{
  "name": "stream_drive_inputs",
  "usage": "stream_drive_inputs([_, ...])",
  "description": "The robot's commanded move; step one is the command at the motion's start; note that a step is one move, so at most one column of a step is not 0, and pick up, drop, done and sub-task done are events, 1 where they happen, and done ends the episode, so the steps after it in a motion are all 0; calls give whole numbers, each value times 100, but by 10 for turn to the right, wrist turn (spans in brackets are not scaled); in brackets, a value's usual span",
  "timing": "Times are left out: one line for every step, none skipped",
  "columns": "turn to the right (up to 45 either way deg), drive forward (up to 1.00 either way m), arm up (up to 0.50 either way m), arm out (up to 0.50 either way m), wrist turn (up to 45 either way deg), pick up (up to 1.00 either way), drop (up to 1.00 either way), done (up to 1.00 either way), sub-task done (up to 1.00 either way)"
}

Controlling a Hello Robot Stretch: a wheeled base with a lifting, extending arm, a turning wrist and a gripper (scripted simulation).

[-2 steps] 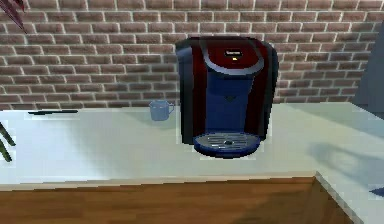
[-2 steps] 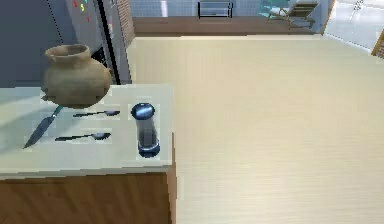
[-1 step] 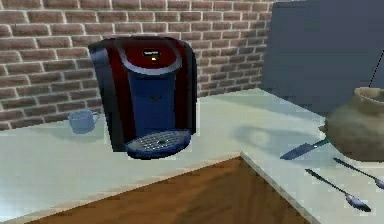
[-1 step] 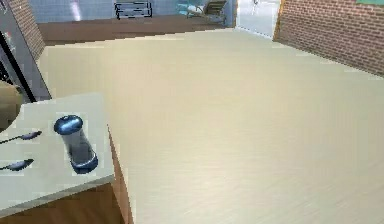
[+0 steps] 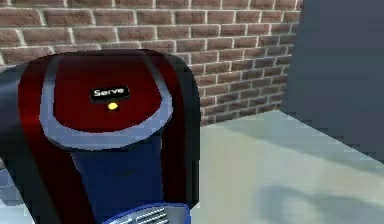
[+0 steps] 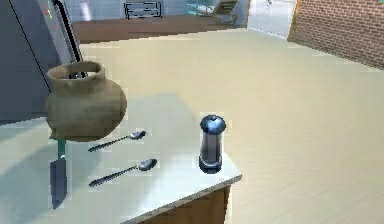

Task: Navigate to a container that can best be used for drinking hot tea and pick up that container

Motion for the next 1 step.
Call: stream_drive_inputs([-450, 0, 0, 0, 0, 0, 0, 0, 0])
